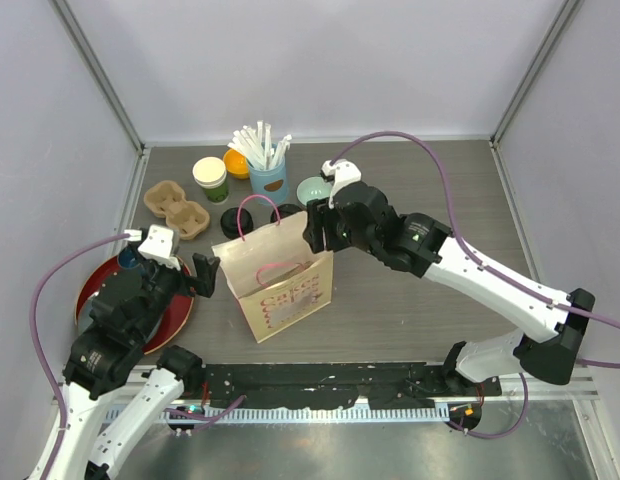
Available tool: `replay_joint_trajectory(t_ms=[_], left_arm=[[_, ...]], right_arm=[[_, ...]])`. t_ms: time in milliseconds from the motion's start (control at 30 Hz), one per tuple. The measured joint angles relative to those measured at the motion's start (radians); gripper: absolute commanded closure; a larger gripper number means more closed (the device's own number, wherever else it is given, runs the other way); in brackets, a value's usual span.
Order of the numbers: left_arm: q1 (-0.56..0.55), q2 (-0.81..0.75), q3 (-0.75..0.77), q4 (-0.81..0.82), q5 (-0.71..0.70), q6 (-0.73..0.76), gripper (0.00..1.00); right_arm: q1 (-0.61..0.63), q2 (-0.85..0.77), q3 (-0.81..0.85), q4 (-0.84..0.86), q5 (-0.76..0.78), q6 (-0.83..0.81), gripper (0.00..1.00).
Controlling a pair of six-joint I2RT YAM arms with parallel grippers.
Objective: Pack the takeout coffee
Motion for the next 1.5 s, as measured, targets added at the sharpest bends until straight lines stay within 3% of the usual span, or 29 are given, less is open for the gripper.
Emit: replay_joint_trajectory(t_ms=[233,433,500,667,967,1133,1500], left_arm=[[0.003,0.000,0.000,0.001,0.014,0.017,0.05],[0.018,0.000,0.000,0.001,0.035,0.022,0.06],[0.020,0.001,0.000,0.000,0.053,0.022,0.06],[0.027,0.015,0.000,-0.002,0.103,0.021,0.07],[0.068,0.071,0.010,-0.006,0.131,0.022,0.08],[0.079,0.091,0.022,-0.006,0.154,0.022,0.08],[0.087,0.108,0.023,-0.006,0.177,0.022,0.09]], right_arm=[[-0.074,-0.020,0.153,-0.003,-0.028,-0.135,0.32],[-0.427,-0.012,0.229,-0.008,-0.234,-0.311,0.30],[-0.558,0.057,0.259,-0.016,-0.345,-0.398,0.29],[-0.736,0.306,0.317,-0.057,-0.538,-0.586,0.32],[-0.769,0.611,0.476,-0.263,-0.682,-0.900,0.44],[-0.768,0.663,0.610,-0.351,-0.708,-1.002,0.45],[-0.768,0.727,0.637,-0.435,-0.711,-1.091,0.51]])
